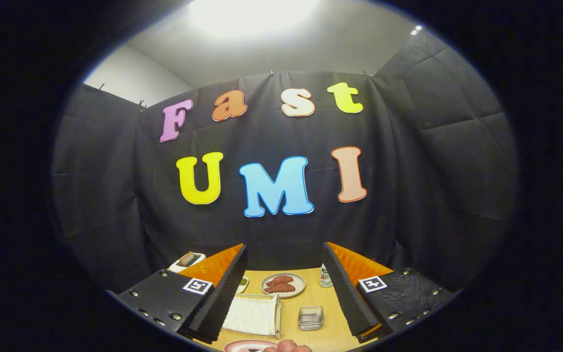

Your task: Take the plate from the dish rack, then take the spoon from the basket and place it into the plate.

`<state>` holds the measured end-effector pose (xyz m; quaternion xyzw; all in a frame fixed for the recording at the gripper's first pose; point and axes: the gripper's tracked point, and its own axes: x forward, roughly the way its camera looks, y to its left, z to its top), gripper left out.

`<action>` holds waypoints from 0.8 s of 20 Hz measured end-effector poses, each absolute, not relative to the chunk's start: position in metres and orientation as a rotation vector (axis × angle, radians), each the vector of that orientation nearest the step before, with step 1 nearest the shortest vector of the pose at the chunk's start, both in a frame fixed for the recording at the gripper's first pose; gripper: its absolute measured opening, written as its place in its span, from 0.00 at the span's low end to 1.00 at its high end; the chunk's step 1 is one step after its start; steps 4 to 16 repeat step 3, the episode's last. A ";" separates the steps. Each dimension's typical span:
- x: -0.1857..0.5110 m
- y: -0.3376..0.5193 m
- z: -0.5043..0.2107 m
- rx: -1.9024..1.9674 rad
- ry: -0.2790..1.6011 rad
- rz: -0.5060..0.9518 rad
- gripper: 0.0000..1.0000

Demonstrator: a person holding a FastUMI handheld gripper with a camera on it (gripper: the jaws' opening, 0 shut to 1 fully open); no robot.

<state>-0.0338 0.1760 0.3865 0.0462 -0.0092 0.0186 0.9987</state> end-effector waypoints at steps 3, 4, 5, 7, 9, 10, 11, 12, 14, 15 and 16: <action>-0.036 0.167 0.386 0.069 -0.019 0.028 0.93; -0.036 0.167 0.386 0.069 -0.019 0.028 0.93; -0.036 0.167 0.386 0.069 -0.019 0.028 0.93; -0.036 0.167 0.386 0.069 -0.019 0.028 0.93; -0.036 0.167 0.386 0.069 -0.019 0.028 0.93; -0.036 0.167 0.386 0.069 -0.019 0.028 0.93; -0.036 0.167 0.386 0.069 -0.019 0.028 0.93; -0.036 0.167 0.386 0.069 -0.019 0.028 0.93; -0.036 0.167 0.386 0.069 -0.019 0.028 0.93; -0.036 0.167 0.386 0.069 -0.019 0.028 0.93; -0.036 0.167 0.386 0.069 -0.019 0.028 0.93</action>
